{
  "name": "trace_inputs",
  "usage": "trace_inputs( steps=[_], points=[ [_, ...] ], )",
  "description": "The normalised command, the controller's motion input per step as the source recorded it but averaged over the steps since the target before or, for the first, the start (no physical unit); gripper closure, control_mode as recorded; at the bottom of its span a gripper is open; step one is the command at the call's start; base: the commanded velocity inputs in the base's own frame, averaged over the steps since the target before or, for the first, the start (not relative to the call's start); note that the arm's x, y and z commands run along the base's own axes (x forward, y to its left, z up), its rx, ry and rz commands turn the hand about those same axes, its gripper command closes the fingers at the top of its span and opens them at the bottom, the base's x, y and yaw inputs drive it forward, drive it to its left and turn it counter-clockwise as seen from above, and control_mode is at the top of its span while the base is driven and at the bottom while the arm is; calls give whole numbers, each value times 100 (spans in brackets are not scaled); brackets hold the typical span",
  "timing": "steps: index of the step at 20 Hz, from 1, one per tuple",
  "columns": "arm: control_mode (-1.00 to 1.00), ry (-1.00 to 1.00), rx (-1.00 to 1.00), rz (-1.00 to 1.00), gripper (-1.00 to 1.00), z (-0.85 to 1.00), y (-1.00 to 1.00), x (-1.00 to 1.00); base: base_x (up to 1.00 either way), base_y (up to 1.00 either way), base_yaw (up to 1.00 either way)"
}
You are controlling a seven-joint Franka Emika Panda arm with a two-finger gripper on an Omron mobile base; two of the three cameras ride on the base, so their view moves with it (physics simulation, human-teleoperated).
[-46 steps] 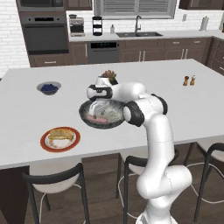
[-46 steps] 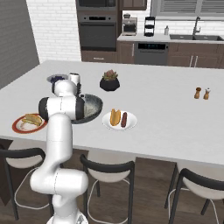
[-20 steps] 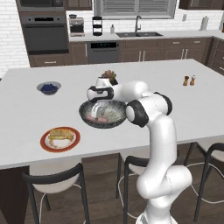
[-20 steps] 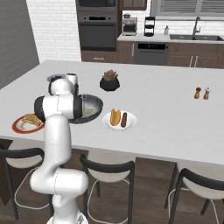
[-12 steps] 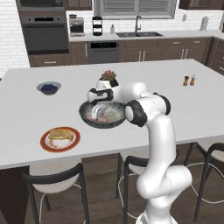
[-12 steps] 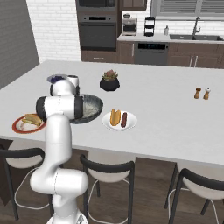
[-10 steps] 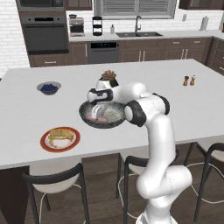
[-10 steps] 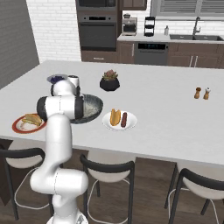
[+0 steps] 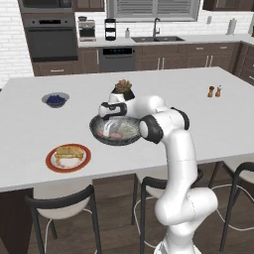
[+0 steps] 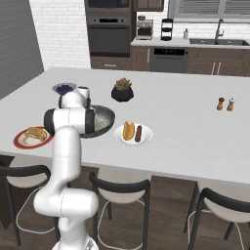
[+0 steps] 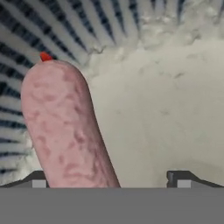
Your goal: Place one bun and one sausage from the bowl on each plate.
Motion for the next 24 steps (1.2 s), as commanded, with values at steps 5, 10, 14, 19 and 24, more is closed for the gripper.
trace_inputs(
  steps=[5, 10, 14, 19, 24],
  points=[
    [-100, 1, 0, 0, 100, 0, 0, 0, 0, 0, 0],
    [-100, 0, 0, 0, 100, 0, 0, 0, 0, 0, 0],
    [-100, 0, 0, 1, 100, 63, 0, -13, 0, 0, 0],
    [-100, -5, -1, 7, 100, 100, 12, -53, 0, 0, 0],
    [-100, -11, -7, 8, 100, 88, 42, -74, 0, 0, 0]
  ],
)
